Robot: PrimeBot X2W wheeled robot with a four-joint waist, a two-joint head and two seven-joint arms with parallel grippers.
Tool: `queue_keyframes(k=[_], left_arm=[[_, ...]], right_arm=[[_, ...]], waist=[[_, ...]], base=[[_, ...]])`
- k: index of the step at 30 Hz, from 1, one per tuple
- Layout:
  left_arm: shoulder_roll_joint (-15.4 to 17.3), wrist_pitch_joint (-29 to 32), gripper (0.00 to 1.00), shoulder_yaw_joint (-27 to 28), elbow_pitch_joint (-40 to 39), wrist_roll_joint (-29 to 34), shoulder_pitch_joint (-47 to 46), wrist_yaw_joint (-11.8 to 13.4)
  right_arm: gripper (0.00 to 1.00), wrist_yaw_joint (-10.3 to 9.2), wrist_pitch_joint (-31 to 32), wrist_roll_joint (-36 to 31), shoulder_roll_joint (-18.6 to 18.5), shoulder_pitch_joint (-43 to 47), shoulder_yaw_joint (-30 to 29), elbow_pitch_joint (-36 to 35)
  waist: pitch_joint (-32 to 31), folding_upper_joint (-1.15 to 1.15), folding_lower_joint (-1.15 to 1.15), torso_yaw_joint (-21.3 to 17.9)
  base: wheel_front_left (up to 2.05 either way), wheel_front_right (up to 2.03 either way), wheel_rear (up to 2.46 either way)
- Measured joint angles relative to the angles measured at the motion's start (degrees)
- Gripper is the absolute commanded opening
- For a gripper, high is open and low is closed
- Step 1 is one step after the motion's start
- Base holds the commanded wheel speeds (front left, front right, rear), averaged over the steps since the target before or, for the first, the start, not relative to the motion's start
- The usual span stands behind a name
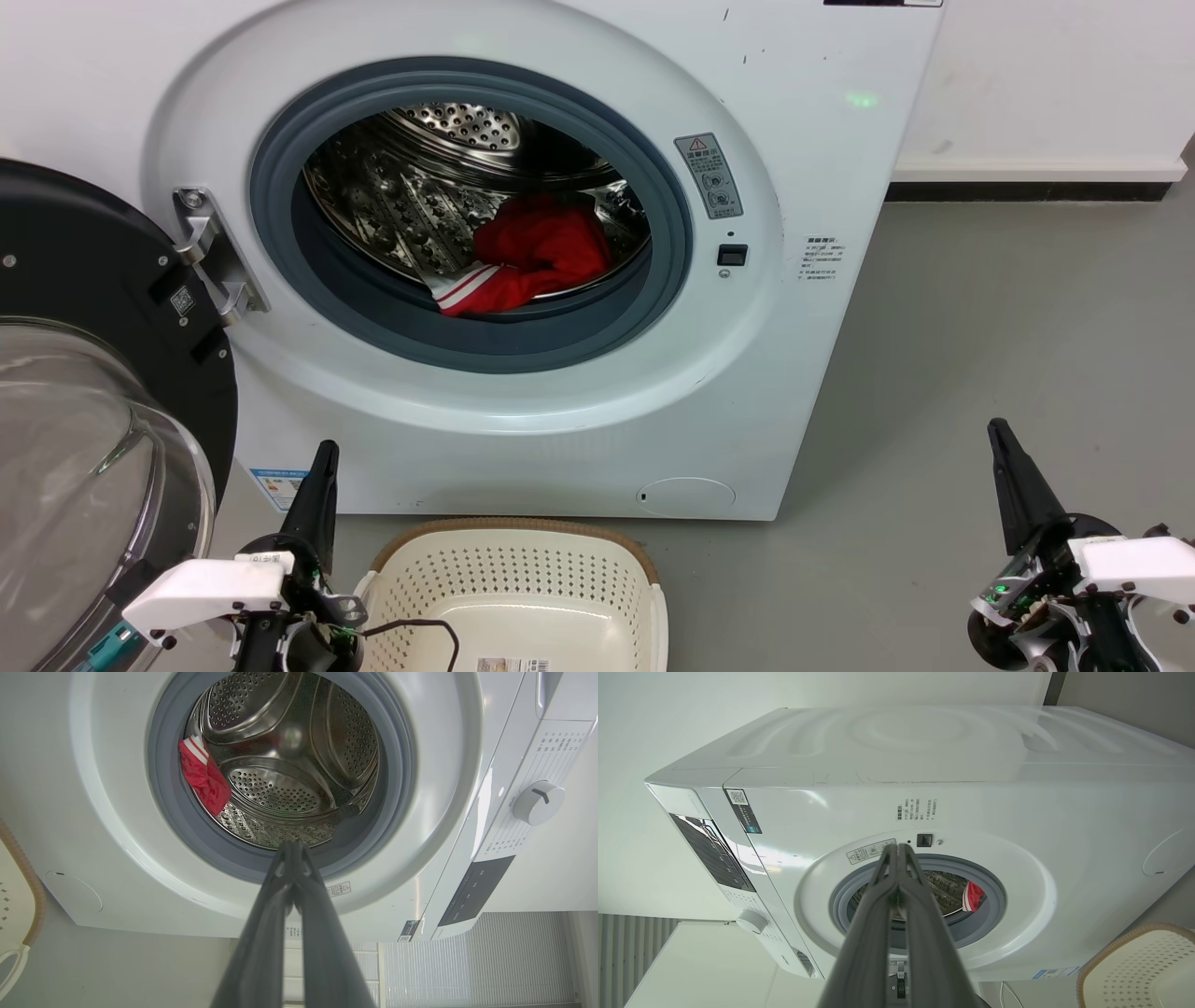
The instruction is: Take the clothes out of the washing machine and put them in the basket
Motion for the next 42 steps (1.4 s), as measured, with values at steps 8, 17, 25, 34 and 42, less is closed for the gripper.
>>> queue_keyframes(k=[8, 17, 25, 34, 42], left_arm=[[0.0, 0.0, 0.0, 0.0, 0.0, 0.0, 0.0, 0.0], [0.0, 0.0, 0.0, 0.0, 0.0, 0.0, 0.0, 0.0], [0.0, 0.0, 1.0, 0.0, 0.0, 0.0, 0.0, 0.0], [-0.2, -1.3, 1.0, -0.5, 1.1, 1.1, 2.2, 0.0], [-0.2, -3.5, 1.0, -0.3, -1.5, 9.5, 2.2, 1.1]], right_arm=[[0.0, 0.0, 0.0, 0.0, 0.0, 0.0, 0.0, 0.0], [0.0, 0.0, 0.0, 0.0, 0.0, 0.0, 0.0, 0.0], [1.0, 0.0, 0.0, 0.0, 0.0, 0.0, 0.0, 0.0], [1.0, -0.01, -1.3, -0.6, 0.1, 2.4, 0.1, 1.7], [1.0, -0.01, -3.6, -10.9, 0.1, 2.5, -0.6, -1.2]], waist=[[0.0, 0.0, 0.0, 0.0], [0.0, 0.0, 0.0, 0.0], [0.0, 0.0, 0.0, 0.0], [0.0, 0.0, 0.0, 0.0], [0.2, 0.0, 0.0, -0.1]], base=[[0.0, 0.0, 0.0], [0.0, 0.0, 0.0], [0.0, 0.0, 0.0], [0.0, 0.0, 0.0], [0.0, 0.0, 0.0]])
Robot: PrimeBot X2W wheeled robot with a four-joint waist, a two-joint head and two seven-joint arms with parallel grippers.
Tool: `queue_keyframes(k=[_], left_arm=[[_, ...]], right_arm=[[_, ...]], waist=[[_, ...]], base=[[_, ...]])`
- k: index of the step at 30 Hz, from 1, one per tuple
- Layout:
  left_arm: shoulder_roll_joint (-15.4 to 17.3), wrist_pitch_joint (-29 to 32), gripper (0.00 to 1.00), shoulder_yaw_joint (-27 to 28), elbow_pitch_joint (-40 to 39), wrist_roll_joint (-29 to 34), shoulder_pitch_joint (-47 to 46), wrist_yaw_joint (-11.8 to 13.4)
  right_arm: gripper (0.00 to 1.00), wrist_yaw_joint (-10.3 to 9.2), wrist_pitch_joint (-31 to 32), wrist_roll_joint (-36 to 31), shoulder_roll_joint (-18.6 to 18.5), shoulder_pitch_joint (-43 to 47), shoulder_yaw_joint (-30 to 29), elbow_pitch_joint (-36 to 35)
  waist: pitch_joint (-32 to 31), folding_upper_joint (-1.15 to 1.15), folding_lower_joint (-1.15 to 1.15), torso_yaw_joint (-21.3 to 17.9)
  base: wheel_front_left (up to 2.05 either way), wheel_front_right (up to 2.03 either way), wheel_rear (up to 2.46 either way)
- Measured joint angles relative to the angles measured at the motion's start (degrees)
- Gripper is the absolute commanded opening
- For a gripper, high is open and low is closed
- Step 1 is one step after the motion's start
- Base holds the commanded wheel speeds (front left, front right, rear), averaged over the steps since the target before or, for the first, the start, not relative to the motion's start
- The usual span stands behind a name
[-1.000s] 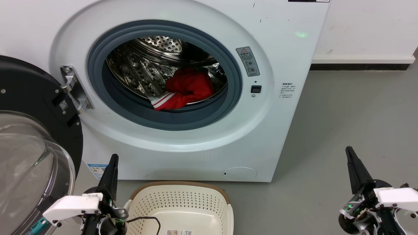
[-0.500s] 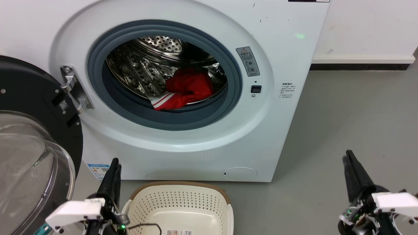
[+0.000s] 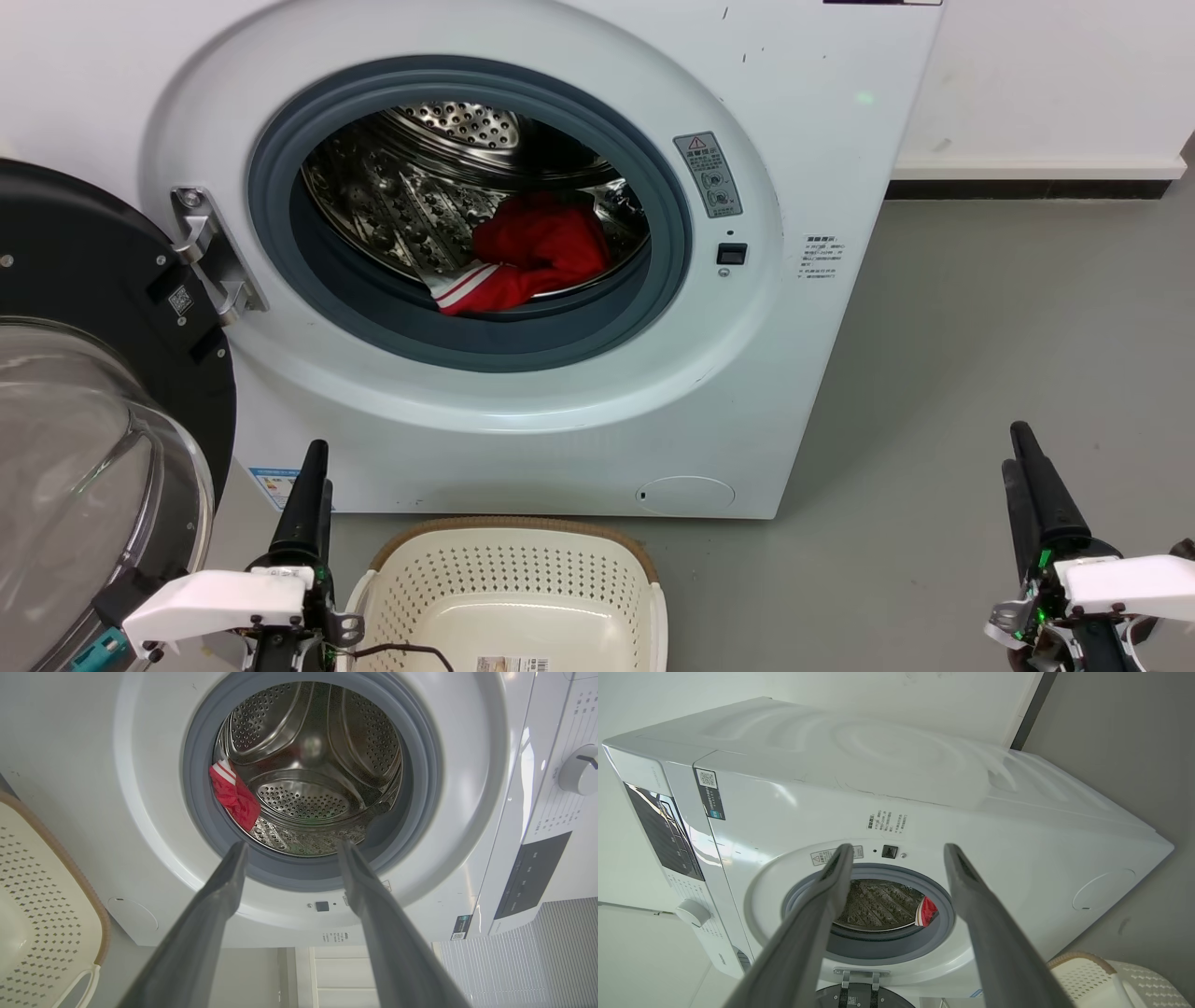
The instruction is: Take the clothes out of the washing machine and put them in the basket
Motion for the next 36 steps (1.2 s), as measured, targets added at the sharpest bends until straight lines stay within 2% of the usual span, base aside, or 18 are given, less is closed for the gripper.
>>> queue_keyframes(k=[18, 36], left_arm=[[0.0, -4.3, 1.0, -3.2, -4.9, 20.7, 1.3, 4.9], [0.0, -7.8, 1.0, -4.6, -7.3, 35.6, 2.5, 6.4]], right_arm=[[1.0, 0.0, -4.1, -25.4, 0.0, 2.8, 1.9, -6.7], [1.0, 0.0, -7.8, -42.4, 0.1, 4.8, 2.4, -9.8]], waist=[[0.3, 0.0, 0.0, 0.1], [0.8, 0.0, 0.0, 0.2]], base=[[0.0, 0.0, 0.0], [0.0, 0.0, 0.0]])
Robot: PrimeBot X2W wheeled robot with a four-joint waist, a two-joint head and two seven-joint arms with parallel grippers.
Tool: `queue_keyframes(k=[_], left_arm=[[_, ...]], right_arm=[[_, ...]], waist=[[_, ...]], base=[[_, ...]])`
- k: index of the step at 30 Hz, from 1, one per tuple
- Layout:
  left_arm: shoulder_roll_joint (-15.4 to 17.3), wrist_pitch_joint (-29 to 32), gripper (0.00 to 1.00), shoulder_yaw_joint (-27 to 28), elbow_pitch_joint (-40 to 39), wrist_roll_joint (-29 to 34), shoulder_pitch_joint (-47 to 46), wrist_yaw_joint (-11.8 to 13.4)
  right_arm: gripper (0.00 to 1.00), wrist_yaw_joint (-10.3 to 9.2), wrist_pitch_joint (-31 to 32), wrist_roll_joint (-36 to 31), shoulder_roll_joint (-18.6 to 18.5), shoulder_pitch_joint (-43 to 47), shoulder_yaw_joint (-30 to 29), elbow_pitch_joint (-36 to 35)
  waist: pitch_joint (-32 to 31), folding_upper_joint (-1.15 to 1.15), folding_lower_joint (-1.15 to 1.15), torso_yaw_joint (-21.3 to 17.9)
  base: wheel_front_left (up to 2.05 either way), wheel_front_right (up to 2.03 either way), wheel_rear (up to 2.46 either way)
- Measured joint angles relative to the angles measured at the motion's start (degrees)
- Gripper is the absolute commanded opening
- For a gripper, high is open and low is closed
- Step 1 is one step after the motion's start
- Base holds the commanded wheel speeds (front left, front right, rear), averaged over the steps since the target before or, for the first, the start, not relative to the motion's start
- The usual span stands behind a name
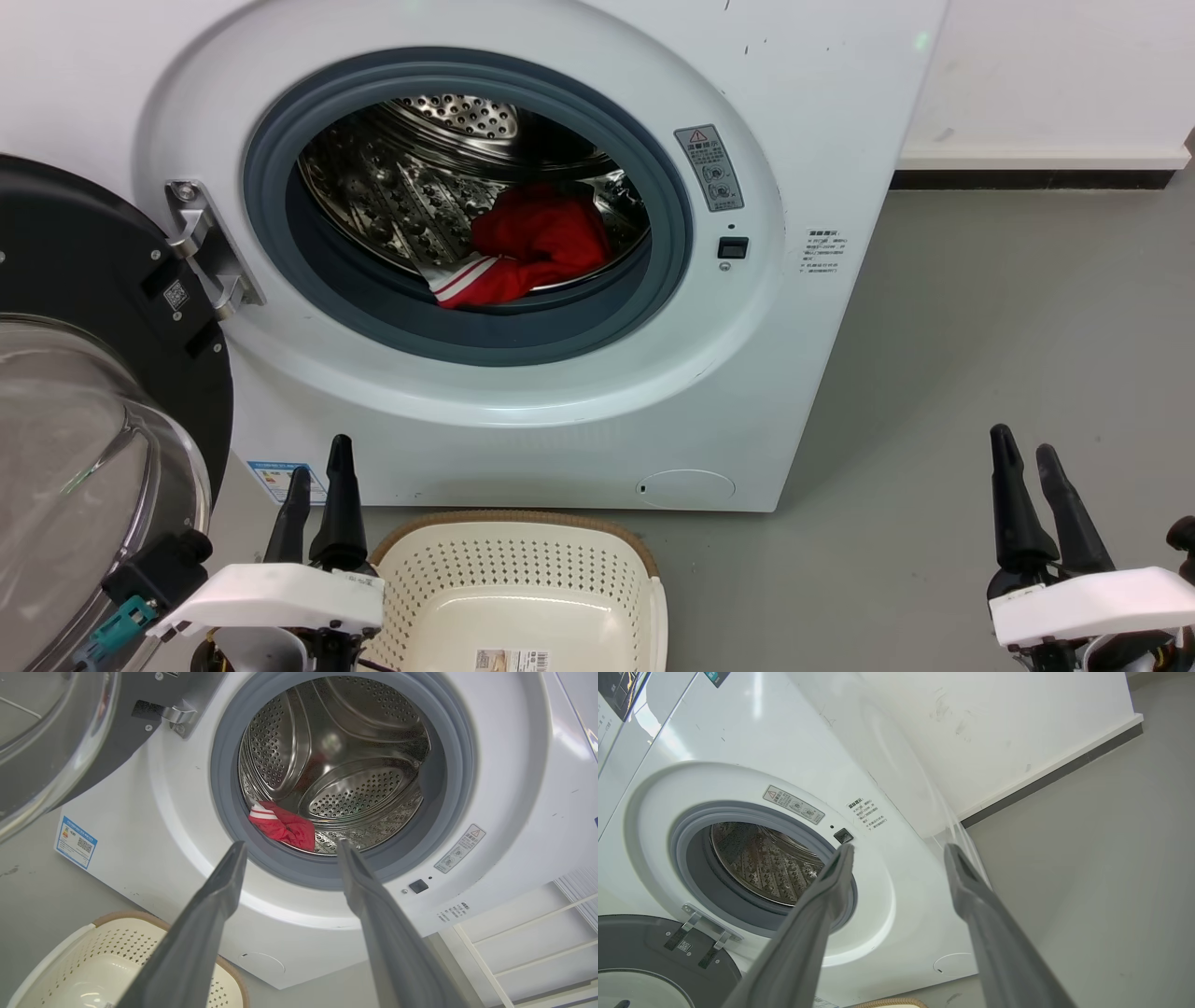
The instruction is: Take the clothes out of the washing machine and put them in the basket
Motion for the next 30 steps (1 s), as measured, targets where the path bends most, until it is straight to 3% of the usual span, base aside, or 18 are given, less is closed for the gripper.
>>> queue_keyframes(k=[30], left_arm=[[0.0, -4.8, 1.0, -1.5, -2.5, 19.5, 2.2, 1.8]], right_arm=[[1.0, 0.0, -4.8, -21.5, 0.0, 2.7, 0.7, -5.2]], waist=[[0.5, 0.0, 0.0, 0.3]], base=[[0.0, 0.0, 0.0]])
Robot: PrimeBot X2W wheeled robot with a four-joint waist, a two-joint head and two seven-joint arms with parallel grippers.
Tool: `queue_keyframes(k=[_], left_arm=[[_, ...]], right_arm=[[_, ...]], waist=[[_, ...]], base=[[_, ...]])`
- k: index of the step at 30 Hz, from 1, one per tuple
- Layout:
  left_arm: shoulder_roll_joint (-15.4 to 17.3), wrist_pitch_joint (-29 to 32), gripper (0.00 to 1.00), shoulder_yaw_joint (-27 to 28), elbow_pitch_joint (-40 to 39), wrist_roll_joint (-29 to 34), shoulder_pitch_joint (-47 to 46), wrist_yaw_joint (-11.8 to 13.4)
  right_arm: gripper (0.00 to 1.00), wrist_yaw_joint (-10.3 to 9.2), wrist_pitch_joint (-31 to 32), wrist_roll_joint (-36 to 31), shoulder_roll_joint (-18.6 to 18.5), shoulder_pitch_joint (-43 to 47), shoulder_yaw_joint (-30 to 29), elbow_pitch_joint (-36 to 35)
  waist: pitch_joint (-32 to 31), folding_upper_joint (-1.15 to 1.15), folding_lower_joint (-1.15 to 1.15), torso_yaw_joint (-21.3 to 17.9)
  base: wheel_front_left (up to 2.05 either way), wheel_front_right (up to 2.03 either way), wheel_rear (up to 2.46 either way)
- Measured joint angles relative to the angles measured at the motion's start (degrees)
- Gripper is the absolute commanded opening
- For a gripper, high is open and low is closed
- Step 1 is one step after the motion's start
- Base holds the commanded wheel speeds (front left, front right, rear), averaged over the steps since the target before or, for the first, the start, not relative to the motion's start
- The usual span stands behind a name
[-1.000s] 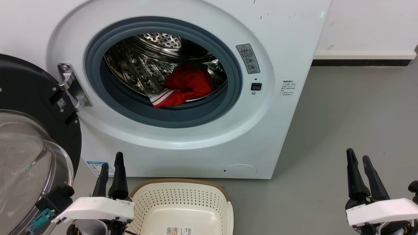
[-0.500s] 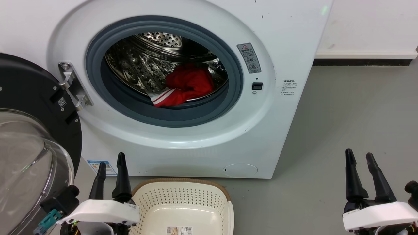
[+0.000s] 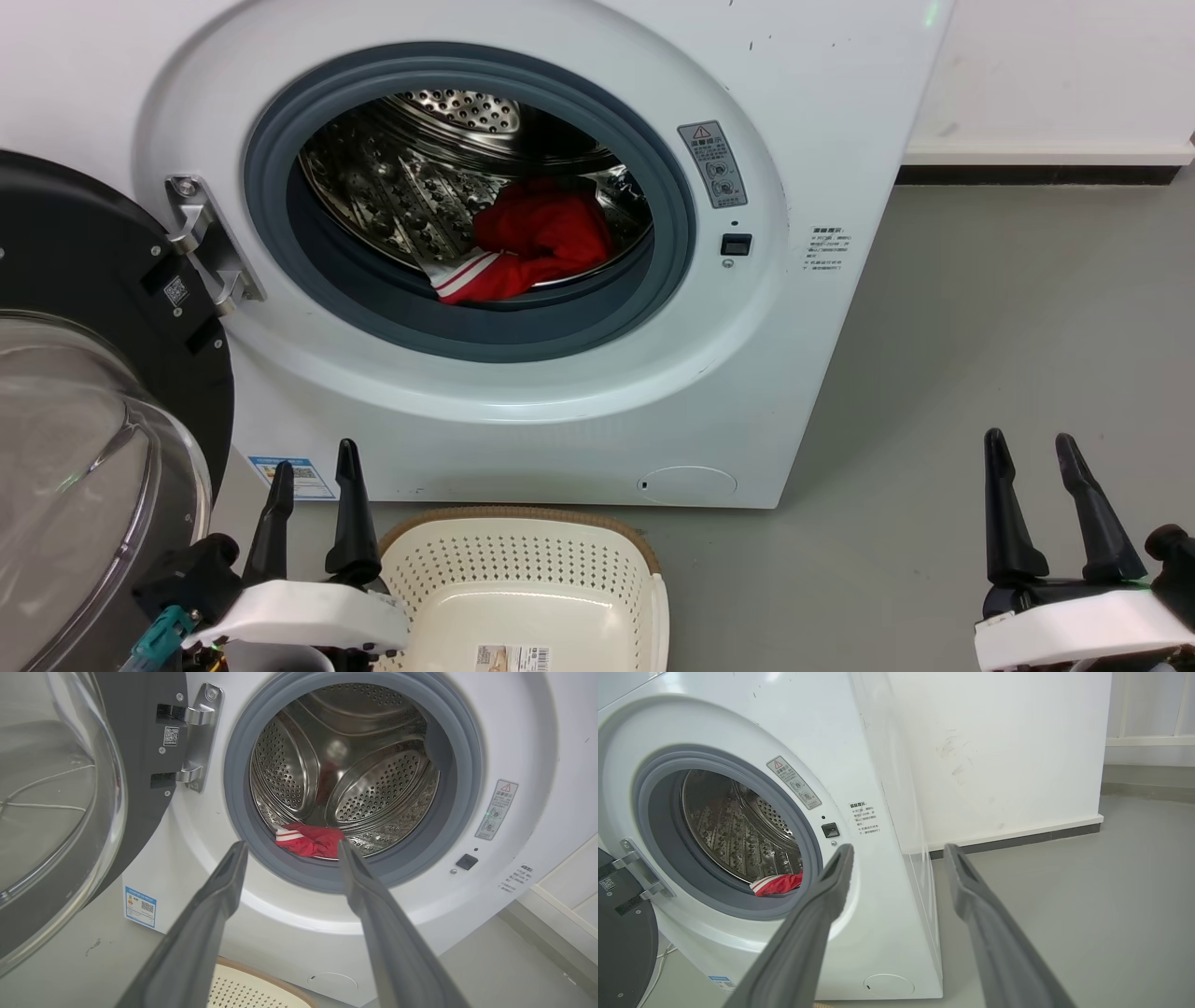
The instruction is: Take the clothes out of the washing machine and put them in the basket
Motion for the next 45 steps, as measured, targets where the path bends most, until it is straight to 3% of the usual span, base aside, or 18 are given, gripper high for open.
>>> queue_keyframes(k=[16, 45], left_arm=[[0.0, -2.1, 1.0, -0.9, -0.6, 7.8, 0.8, -0.1], [0.0, -5.3, 1.0, -1.6, -0.5, 17.9, 2.3, -0.1]], right_arm=[[1.0, 0.01, -2.0, -9.2, 0.0, 1.4, 0.1, -1.8], [1.0, 0.01, -5.2, -20.2, 0.0, 3.2, -0.2, -3.9]], waist=[[0.0, 0.0, 0.0, 0.2], [0.2, 0.0, 0.0, 0.2]], base=[[0.0, 0.0, 0.0], [0.0, 0.0, 0.0]])
